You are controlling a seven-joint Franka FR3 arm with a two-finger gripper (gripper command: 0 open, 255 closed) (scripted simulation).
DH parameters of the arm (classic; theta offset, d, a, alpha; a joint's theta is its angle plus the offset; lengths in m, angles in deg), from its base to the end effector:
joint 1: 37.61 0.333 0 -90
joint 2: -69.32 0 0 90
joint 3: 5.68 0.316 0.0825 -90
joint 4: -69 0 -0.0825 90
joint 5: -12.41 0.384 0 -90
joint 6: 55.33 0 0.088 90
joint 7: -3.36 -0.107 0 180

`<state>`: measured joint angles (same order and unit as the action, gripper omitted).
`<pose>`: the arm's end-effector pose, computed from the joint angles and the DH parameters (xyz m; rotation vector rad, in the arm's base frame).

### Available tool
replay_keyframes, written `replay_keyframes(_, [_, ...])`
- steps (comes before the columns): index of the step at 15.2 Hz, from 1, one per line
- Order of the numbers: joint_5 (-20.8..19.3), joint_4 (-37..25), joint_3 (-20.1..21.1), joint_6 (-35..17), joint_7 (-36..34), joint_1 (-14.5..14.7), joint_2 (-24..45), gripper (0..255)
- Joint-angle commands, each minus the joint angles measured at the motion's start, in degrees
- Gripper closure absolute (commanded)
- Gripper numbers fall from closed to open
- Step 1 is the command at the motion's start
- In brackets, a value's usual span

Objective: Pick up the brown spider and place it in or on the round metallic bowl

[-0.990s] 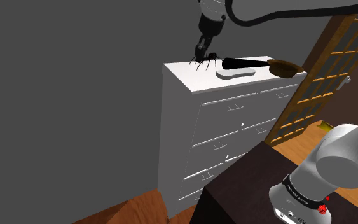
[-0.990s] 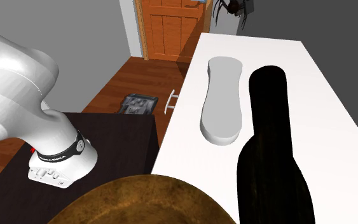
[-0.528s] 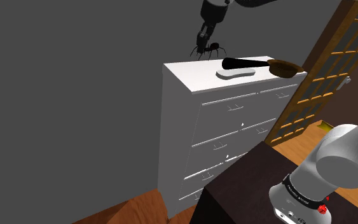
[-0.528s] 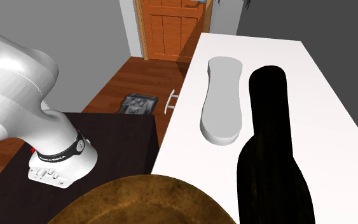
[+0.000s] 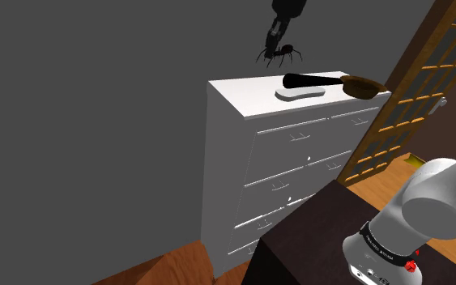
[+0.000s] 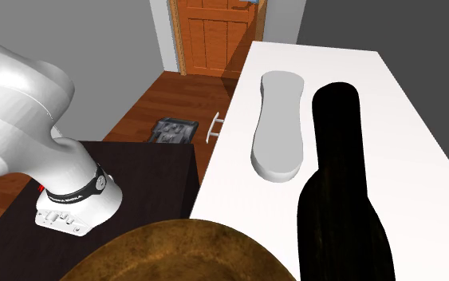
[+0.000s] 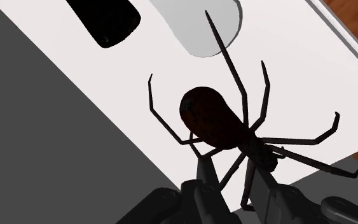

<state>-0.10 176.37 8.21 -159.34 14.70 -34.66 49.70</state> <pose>0.4486 0.1393 0.6757 2.7342 0.7175 0.4080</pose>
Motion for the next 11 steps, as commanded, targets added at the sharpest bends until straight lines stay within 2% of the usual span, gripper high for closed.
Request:
replay_keyframes(1, [0.54,2.67,-2.18,-0.84,2.78,-0.50,-2.53,255])
replay_keyframes(11, [0.62,11.17,-13.48,-3.07,16.33,-3.05,-11.66,255])
